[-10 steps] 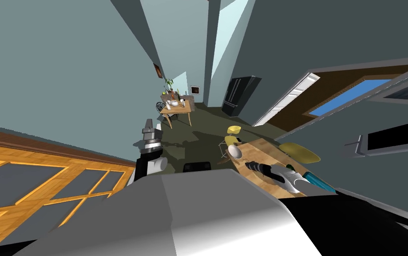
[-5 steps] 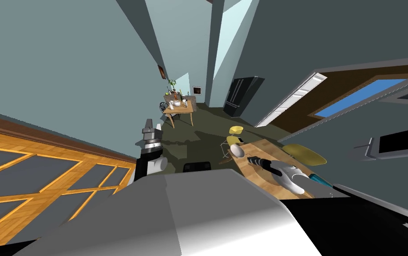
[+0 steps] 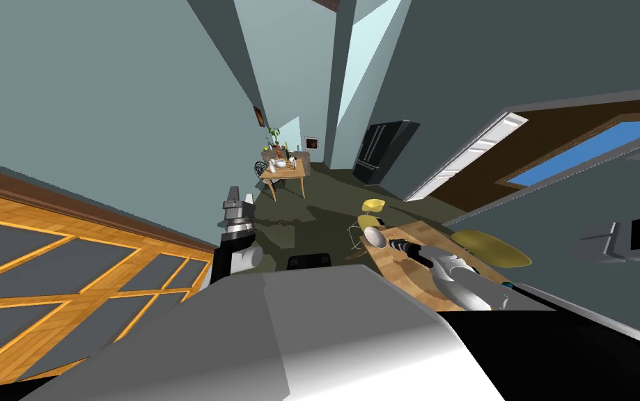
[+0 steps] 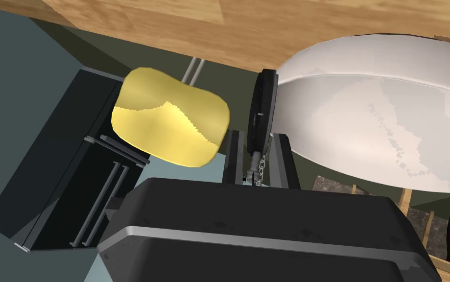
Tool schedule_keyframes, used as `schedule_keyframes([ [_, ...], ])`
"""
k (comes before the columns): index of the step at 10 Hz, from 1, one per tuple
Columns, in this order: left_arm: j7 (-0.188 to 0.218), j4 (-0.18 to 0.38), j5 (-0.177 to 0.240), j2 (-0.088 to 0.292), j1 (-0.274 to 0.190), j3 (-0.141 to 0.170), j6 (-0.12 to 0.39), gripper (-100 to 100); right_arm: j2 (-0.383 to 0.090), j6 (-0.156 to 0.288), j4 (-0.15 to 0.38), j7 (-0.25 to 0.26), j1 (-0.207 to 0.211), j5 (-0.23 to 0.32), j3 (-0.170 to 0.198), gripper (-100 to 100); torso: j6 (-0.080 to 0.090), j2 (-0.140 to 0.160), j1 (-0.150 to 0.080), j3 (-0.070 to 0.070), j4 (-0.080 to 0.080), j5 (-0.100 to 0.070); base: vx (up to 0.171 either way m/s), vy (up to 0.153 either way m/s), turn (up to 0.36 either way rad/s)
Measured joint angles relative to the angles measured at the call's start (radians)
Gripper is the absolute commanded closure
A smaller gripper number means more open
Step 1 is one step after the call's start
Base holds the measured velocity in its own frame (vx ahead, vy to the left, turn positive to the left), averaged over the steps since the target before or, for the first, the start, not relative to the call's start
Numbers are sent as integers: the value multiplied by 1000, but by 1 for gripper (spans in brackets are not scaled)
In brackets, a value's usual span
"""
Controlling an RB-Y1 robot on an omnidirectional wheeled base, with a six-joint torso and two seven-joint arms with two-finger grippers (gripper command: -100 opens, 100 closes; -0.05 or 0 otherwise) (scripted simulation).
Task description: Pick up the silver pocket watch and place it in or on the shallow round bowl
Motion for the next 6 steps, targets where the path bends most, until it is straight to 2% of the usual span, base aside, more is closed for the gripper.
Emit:
schedule_keyframes([
  [1,0,0,0,0,0,0,0,0,14,26,6,1,-1,10,-23,100,0,0,0,0,0,0,37,12,43],
  [6,0,0,0,0,0,0,0,0,48,128,25,-17,-24,51,-80,100,2,3,0,2,1,0,28,6,61],
])
